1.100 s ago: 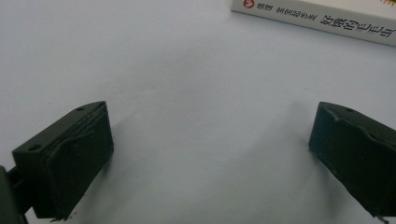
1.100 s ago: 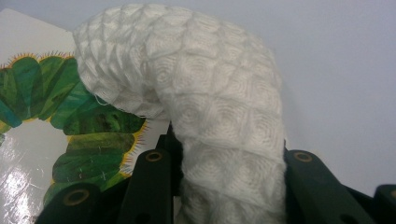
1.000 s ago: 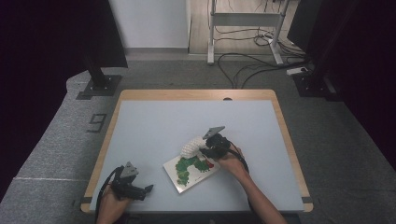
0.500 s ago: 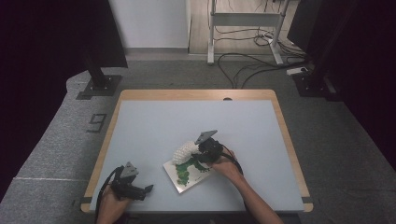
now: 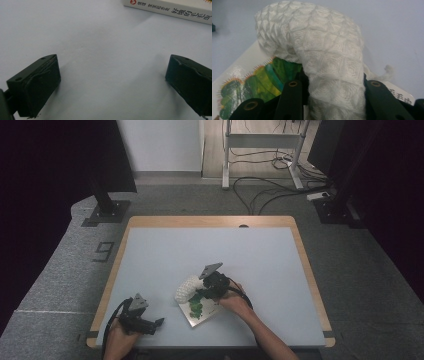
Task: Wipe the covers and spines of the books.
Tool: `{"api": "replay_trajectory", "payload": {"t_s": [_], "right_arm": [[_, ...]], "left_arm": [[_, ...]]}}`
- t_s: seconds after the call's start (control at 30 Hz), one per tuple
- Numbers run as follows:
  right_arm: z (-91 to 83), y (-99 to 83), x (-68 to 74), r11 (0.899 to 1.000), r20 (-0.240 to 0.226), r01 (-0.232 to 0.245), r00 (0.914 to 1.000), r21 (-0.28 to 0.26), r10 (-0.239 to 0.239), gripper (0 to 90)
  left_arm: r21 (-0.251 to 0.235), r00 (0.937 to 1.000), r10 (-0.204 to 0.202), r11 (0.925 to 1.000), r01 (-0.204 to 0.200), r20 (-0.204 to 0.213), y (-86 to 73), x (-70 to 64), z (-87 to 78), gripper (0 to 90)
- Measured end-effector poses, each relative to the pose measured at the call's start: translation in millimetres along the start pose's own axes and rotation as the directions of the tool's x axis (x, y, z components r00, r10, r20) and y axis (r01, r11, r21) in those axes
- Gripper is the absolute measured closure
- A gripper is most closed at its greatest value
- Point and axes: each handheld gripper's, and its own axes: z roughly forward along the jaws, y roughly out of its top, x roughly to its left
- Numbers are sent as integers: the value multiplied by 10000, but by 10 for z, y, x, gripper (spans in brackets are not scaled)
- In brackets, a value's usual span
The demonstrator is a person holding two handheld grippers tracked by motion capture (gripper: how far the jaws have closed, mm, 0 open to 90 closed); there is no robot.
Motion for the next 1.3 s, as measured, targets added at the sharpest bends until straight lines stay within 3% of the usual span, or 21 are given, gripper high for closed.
{"api": "replay_trajectory", "payload": {"t_s": [1.0, 1.3], "right_arm": [[263, 328, 441, 9956, -883, 936, 9917, -2, -932, 634], [266, 361, 425, 9964, -990, 850, 9915, 34, -843, 642]], "left_arm": [[5, 10000, 7, 10000, -7, -2, 0, -1, -1, 0], [-4, 10000, -3, 10000, 3, -2, 0, -2, 0, 0]]}}
